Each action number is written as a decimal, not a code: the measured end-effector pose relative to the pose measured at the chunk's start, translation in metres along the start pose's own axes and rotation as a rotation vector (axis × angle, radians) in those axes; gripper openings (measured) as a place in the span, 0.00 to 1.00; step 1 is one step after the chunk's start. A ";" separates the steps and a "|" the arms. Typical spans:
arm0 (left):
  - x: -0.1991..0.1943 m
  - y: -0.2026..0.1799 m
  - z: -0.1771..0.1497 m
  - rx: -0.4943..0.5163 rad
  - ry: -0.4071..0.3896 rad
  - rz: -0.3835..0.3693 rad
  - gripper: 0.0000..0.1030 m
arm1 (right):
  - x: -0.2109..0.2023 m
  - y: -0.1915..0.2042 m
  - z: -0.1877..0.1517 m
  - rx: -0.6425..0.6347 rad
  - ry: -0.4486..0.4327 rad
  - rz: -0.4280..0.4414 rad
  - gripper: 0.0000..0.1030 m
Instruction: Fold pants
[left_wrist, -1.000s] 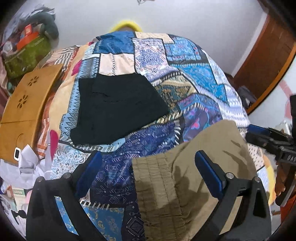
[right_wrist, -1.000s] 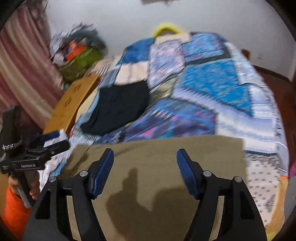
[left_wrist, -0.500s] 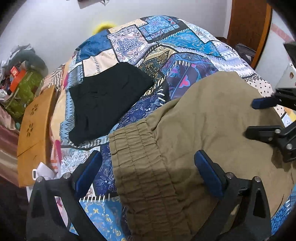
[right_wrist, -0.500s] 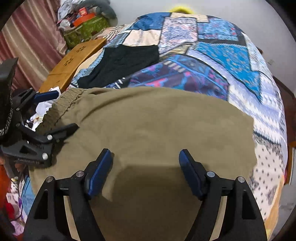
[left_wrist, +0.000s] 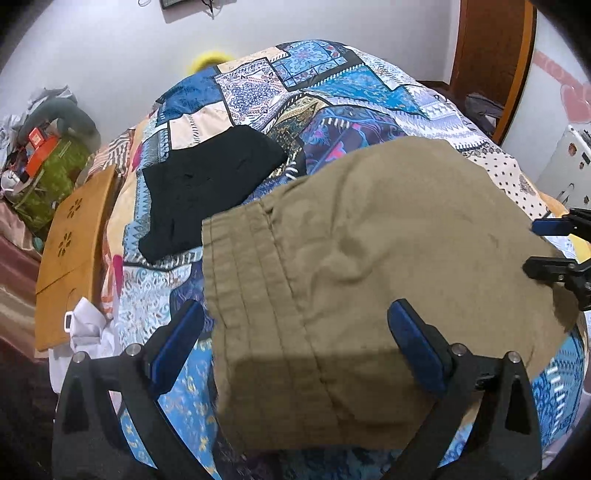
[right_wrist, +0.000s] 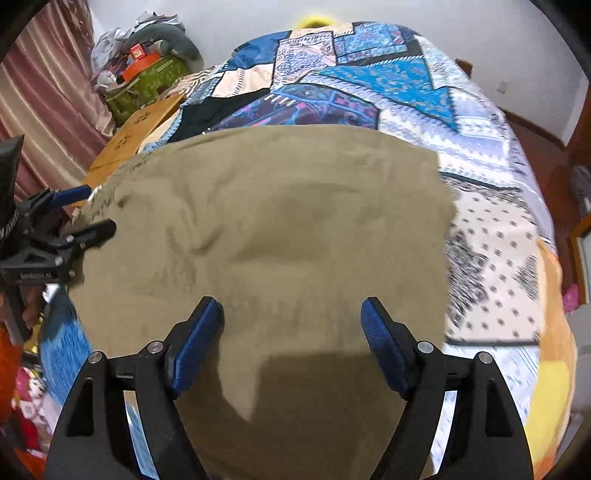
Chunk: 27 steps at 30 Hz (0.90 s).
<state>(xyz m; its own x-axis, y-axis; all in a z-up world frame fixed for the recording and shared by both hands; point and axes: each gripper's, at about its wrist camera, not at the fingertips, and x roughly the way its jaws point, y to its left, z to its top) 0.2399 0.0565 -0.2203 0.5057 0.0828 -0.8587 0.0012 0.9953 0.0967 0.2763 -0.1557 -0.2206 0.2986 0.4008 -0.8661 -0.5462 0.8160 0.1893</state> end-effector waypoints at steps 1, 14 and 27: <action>-0.001 0.000 -0.003 -0.009 0.000 -0.003 0.98 | -0.003 -0.001 -0.005 0.007 0.001 -0.013 0.78; -0.033 0.023 -0.033 -0.193 -0.020 -0.007 0.98 | -0.029 -0.031 -0.045 0.173 -0.034 -0.008 0.78; -0.052 0.043 -0.058 -0.317 -0.052 -0.054 0.98 | -0.071 0.036 -0.004 -0.020 -0.285 -0.070 0.78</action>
<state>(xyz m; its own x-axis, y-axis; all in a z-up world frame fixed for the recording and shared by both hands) 0.1631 0.0974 -0.2006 0.5559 0.0354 -0.8305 -0.2358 0.9648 -0.1167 0.2325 -0.1567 -0.1540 0.5426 0.4469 -0.7113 -0.5307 0.8387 0.1221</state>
